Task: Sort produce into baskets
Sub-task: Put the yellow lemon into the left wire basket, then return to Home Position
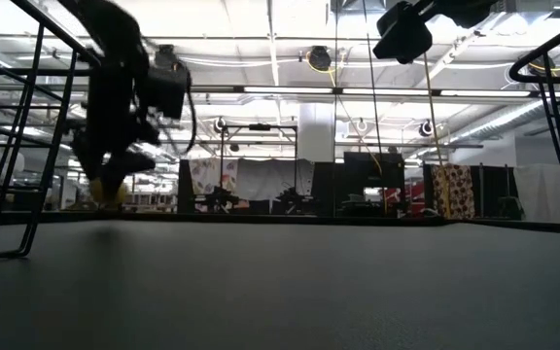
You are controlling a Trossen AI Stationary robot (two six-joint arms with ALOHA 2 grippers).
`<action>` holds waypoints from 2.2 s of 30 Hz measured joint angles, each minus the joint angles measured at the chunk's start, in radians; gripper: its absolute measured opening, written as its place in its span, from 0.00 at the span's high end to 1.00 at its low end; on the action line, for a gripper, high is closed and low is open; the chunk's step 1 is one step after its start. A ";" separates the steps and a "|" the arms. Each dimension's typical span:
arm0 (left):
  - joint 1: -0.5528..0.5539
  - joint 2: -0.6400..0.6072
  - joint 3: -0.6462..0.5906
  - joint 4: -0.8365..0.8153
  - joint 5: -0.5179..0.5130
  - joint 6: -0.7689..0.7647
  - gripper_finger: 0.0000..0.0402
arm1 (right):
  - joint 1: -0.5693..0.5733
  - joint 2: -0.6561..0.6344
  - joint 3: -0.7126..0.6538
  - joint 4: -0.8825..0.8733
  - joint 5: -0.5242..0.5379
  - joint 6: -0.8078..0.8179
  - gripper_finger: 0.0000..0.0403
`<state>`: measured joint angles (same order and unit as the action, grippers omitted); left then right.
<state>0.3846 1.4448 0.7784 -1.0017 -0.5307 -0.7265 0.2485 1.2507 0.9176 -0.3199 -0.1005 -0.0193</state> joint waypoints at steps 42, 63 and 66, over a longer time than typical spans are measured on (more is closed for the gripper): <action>-1.201 -0.257 0.209 0.248 0.644 -0.837 0.44 | 0.000 0.000 0.000 -0.015 0.027 0.008 0.09; -1.258 -0.101 0.208 0.325 0.124 -0.287 0.25 | -0.008 -0.076 0.025 -0.028 0.212 -0.059 0.11; -1.226 -0.148 0.208 0.338 -0.036 -0.098 0.28 | -0.013 -0.143 0.026 -0.045 0.177 -0.069 0.17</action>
<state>-0.8412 1.2968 0.9867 -0.6640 -0.5666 -0.8250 0.2352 1.1074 0.9436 -0.3646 0.0765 -0.0887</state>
